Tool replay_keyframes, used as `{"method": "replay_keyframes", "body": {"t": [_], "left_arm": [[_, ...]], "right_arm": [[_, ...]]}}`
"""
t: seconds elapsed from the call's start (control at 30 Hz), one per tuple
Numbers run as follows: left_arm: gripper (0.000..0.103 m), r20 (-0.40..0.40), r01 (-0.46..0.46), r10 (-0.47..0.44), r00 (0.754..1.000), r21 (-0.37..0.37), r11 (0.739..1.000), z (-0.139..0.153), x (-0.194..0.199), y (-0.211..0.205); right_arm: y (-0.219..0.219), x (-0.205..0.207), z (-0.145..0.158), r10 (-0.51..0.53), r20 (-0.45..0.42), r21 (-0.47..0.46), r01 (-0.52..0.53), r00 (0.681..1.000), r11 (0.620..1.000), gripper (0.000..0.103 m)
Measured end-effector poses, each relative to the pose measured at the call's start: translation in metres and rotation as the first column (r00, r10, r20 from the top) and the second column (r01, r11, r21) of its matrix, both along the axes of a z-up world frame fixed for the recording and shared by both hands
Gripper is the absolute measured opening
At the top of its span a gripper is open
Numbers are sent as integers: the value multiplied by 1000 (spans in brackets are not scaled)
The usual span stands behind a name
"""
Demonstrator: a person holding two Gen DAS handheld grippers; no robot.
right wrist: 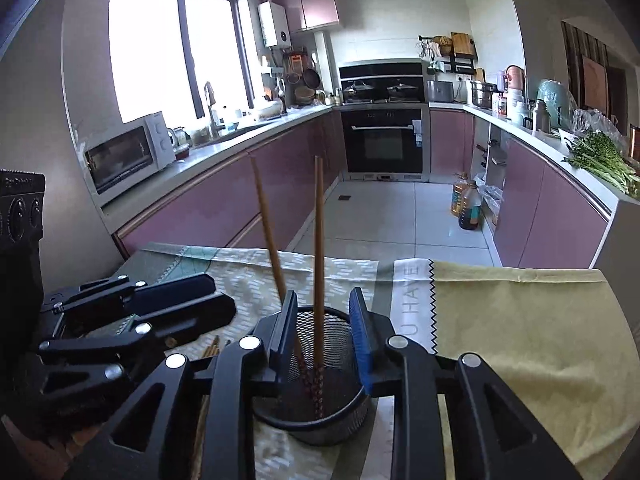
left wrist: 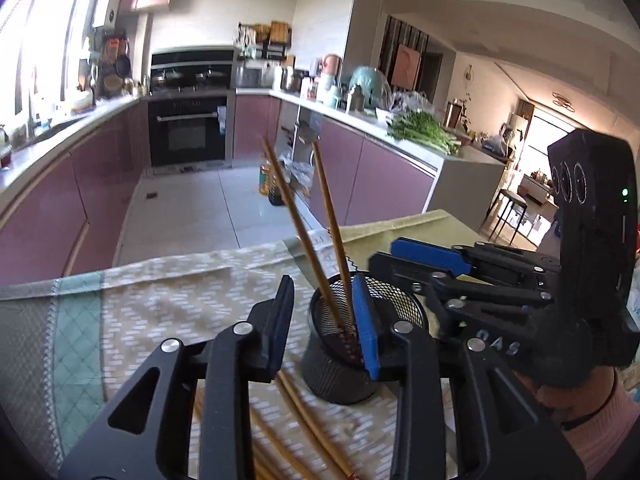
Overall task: Organize utensils
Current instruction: 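Open both grippers and move them back over the remaining chopsticks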
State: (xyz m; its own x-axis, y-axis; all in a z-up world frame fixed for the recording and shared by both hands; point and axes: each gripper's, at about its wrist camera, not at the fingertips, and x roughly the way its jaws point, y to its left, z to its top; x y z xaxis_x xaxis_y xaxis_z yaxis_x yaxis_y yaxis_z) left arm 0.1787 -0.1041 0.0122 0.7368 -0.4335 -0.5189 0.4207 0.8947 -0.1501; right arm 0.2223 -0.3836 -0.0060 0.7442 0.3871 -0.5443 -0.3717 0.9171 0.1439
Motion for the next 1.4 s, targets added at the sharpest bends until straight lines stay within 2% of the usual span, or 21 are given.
{"method": "replay_keyframes", "body": {"t": [0.2,0.27,0.43,0.67,1.07,1.4], "left_arm": [[40,30,-37,36,999,18,999,4,-38,32],[42,20,-58,58,998,35,998,-3,-49,42],[45,-39,-131,135,990,99,986,-33,-67,65],[50,-76,-181,195,978,163,970,-61,-86,81],[53,-90,-208,229,969,200,957,-72,-101,79],[51,-207,-190,231,951,197,962,-102,-86,84]], "right_arm": [[3,-37,4,91,29,32,-92,995,995,31],[9,-51,0,139,25,31,-140,990,990,34],[23,-68,-26,202,-51,18,-202,978,979,35],[32,-70,-65,199,-172,22,-198,965,980,35],[43,-71,-84,171,-223,-20,-180,960,983,35],[51,-61,-92,141,-251,-63,-162,958,985,34]]}}
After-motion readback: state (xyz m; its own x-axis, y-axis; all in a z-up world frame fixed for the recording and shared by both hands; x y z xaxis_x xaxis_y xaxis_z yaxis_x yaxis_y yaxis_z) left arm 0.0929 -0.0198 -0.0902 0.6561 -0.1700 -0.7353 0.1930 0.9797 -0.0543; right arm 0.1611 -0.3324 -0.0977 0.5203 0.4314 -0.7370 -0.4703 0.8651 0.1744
